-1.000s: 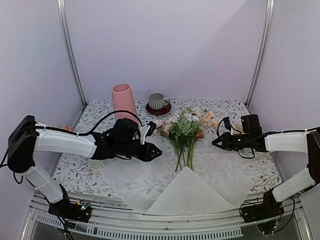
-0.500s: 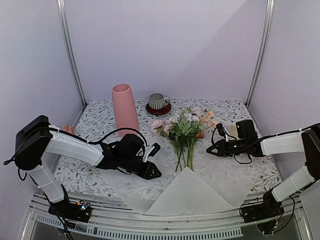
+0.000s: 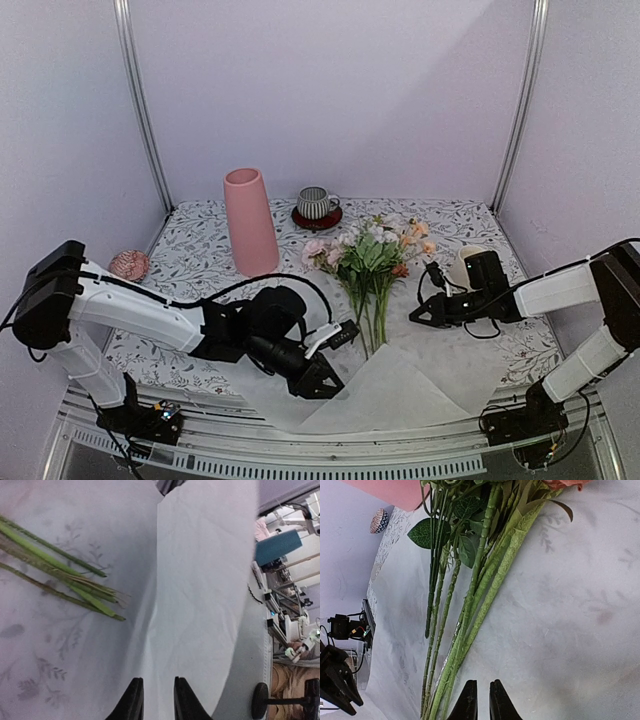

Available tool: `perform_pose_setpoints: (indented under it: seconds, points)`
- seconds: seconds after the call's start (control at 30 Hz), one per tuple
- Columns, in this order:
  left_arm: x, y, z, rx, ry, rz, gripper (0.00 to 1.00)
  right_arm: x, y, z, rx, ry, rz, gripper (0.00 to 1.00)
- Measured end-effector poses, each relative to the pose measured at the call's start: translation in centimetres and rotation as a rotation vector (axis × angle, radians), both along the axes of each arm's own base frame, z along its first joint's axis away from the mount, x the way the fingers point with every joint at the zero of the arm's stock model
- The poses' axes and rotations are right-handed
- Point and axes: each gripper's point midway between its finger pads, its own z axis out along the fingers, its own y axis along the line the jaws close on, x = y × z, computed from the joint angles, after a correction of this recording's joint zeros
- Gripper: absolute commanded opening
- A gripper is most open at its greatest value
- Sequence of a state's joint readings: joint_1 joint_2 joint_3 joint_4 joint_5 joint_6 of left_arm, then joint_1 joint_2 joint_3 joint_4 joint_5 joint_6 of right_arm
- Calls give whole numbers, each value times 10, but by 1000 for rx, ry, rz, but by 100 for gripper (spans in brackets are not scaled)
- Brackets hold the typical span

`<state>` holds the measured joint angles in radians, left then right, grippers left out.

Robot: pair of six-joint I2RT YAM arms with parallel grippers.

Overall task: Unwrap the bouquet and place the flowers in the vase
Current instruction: Unfold the quarter-folded wrapping paper from the folded wrapping paper.

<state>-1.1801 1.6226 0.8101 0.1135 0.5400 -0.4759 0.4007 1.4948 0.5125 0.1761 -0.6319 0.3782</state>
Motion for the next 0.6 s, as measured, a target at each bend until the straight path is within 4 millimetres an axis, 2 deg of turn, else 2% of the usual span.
perform_pose_setpoints:
  seconds: [0.2, 0.4, 0.5, 0.6]
  points:
    - [-57, -7, 15, -31, 13, -185, 23, -3, 3, 0, 5, 0, 13, 10]
    - [-115, 4, 9, 23, 40, -348, 25, -8, 2, -4, 2, 13, 14, 10]
    - [-127, 11, 0, 73, 52, -371, 24, -11, 3, -6, 1, 18, 18, 10]
    - [-128, 17, -20, 145, 58, -363, 23, -15, 4, -5, 3, 18, 25, 10]
